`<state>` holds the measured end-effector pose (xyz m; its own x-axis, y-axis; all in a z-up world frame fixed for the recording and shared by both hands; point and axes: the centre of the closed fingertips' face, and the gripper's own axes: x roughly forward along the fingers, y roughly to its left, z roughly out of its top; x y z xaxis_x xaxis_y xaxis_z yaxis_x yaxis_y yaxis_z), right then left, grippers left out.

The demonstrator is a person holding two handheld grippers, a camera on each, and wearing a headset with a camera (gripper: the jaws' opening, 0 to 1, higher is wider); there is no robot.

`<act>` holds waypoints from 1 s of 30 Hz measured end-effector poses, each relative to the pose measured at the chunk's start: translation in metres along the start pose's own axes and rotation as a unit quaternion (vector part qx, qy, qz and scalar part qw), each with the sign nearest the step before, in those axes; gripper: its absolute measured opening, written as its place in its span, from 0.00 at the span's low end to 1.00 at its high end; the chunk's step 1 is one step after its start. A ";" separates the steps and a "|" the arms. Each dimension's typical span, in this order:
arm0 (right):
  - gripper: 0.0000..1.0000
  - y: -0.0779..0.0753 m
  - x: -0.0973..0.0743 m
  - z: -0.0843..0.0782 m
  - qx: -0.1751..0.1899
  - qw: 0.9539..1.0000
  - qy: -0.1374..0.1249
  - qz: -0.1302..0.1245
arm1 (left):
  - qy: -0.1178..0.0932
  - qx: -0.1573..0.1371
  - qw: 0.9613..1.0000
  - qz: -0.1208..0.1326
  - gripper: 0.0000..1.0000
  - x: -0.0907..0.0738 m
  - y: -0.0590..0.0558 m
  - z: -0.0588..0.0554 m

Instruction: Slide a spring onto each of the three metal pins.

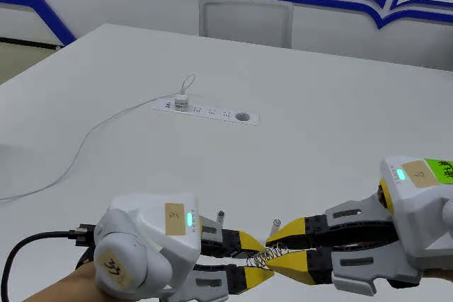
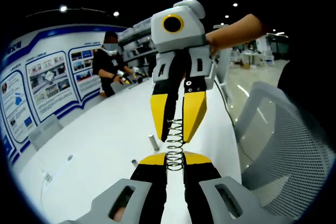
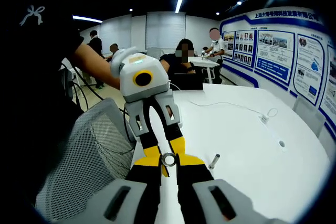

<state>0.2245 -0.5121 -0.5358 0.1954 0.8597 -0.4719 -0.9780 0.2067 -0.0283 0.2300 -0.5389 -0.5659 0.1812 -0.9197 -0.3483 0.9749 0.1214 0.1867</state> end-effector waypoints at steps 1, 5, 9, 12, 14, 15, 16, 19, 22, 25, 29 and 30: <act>0.11 0.000 0.001 0.001 0.004 1.000 -0.004 0.000 | -0.001 -0.001 1.000 0.001 0.10 0.000 0.000 0.000; 0.11 -0.001 0.004 0.003 0.020 1.000 -0.004 -0.002 | -0.001 -0.006 1.000 0.003 0.10 0.000 0.000 -0.001; 0.11 -0.002 0.005 0.007 0.024 1.000 -0.014 -0.005 | -0.013 -0.019 1.000 0.011 0.10 -0.001 0.002 0.001; 0.11 -0.001 0.006 0.010 0.027 0.999 -0.019 -0.005 | -0.016 -0.024 0.999 0.013 0.10 -0.002 0.002 0.002; 0.11 -0.002 0.006 0.011 0.026 0.999 -0.020 -0.009 | -0.018 -0.024 0.999 0.017 0.10 -0.003 0.003 0.002; 0.11 -0.002 0.007 0.011 0.028 0.999 -0.022 -0.010 | -0.020 -0.025 0.999 0.021 0.11 -0.004 0.004 0.002; 0.11 -0.003 0.007 0.012 0.028 0.999 -0.022 -0.013 | -0.020 -0.022 0.999 0.027 0.11 -0.004 0.006 0.002; 0.11 -0.006 0.006 0.013 0.028 0.999 -0.024 -0.019 | -0.028 -0.027 0.999 0.036 0.11 -0.005 0.008 0.004; 0.11 -0.008 0.006 0.014 0.028 0.999 -0.025 -0.022 | -0.033 -0.030 0.998 0.041 0.12 -0.006 0.010 0.005; 0.11 -0.009 0.005 0.016 0.027 0.999 -0.027 -0.022 | -0.038 -0.039 0.998 0.040 0.12 -0.007 0.011 0.007; 0.11 -0.010 0.005 0.018 0.025 0.999 -0.029 -0.023 | -0.049 -0.047 0.997 0.043 0.16 -0.009 0.013 0.011; 0.11 -0.011 0.004 0.019 0.025 0.999 -0.030 -0.024 | -0.048 -0.048 0.997 0.045 0.18 -0.009 0.014 0.010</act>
<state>0.2376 -0.5019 -0.5213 0.2471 0.8744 -0.4175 -0.9629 0.2699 -0.0046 0.2409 -0.5330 -0.5509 0.2606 -0.9341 -0.2441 0.9637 0.2367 0.1234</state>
